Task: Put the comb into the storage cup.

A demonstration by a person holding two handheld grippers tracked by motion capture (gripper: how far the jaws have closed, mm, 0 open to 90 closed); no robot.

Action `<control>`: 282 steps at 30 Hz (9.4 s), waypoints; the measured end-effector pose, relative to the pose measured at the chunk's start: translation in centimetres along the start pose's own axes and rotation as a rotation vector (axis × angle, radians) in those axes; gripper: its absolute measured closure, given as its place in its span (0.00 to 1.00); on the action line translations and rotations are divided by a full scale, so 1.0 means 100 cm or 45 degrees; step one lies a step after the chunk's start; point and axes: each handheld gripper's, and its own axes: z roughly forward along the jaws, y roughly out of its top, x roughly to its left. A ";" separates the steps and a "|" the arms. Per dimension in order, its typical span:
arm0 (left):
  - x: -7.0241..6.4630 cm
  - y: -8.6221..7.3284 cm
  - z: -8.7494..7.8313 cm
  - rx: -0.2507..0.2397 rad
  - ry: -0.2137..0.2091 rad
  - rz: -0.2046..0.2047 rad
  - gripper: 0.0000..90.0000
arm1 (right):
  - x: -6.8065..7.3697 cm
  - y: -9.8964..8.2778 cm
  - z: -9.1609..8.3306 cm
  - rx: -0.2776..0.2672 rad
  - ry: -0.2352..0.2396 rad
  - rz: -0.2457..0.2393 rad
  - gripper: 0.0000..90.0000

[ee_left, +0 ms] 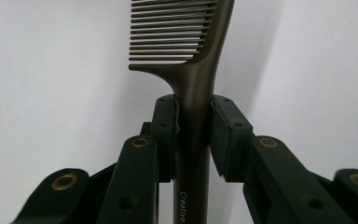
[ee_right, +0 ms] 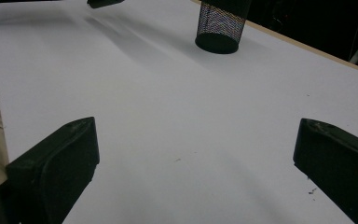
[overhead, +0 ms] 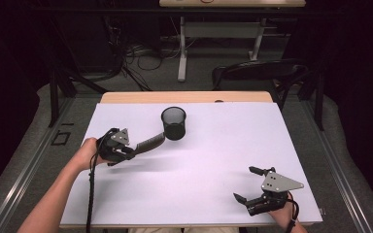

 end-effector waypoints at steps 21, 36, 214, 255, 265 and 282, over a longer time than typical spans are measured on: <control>-0.023 -0.005 -0.002 -0.167 0.087 -0.105 0.81 | -0.001 0.000 -0.002 -0.004 -0.018 0.006 0.00; -0.039 -0.008 0.004 -0.315 0.126 -0.172 0.81 | -0.001 -0.002 -0.003 -0.010 -0.023 0.016 0.00; -0.013 0.080 -0.016 -0.956 0.380 -0.497 0.81 | -0.007 -0.003 0.010 0.063 -0.053 0.073 0.00; 0.008 0.103 -0.019 -0.967 0.433 -0.519 0.81 | -0.008 -0.003 0.011 0.074 -0.052 0.076 0.00; 0.011 0.110 -0.016 -0.967 0.437 -0.517 0.81 | -0.008 -0.003 0.010 0.065 -0.052 0.069 0.00; 0.016 0.116 -0.015 -0.994 0.450 -0.525 0.81 | -0.008 -0.003 0.010 0.068 -0.051 0.068 0.00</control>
